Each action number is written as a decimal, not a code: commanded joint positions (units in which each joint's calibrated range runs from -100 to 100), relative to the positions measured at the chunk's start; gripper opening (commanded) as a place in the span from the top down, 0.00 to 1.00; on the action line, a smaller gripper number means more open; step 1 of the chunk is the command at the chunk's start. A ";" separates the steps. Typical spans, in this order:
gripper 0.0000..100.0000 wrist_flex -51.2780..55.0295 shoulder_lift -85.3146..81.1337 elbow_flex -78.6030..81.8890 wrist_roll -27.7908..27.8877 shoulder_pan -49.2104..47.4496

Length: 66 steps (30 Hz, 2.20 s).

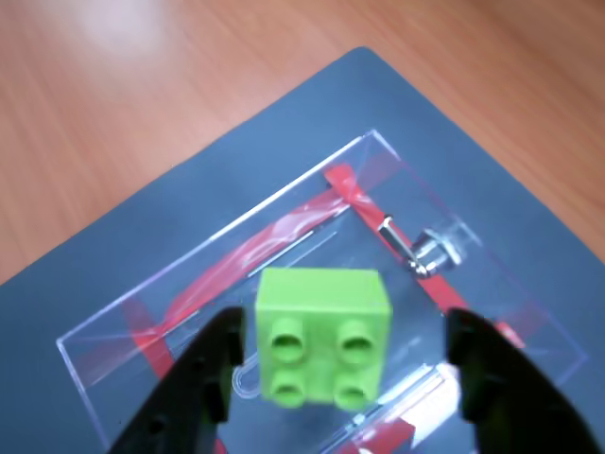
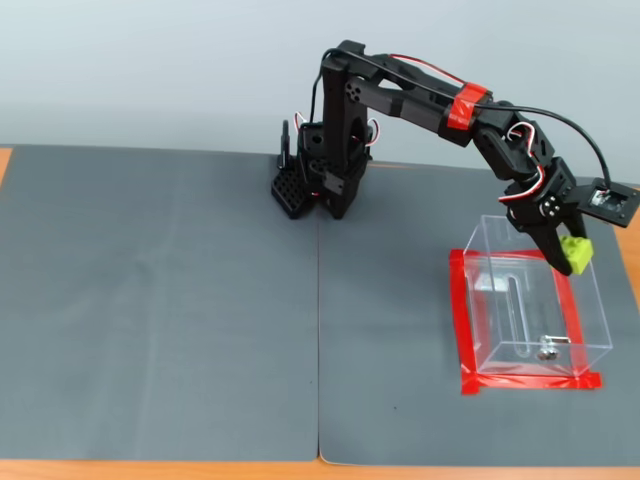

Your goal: Pick the green lego block and place it into the transparent box

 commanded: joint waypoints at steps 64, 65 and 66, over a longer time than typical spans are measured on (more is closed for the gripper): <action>0.98 2.64 -47.84 25.69 4.28 40.30; 0.98 2.64 -49.45 27.32 4.28 41.49; 0.98 2.64 -51.06 28.95 4.28 42.76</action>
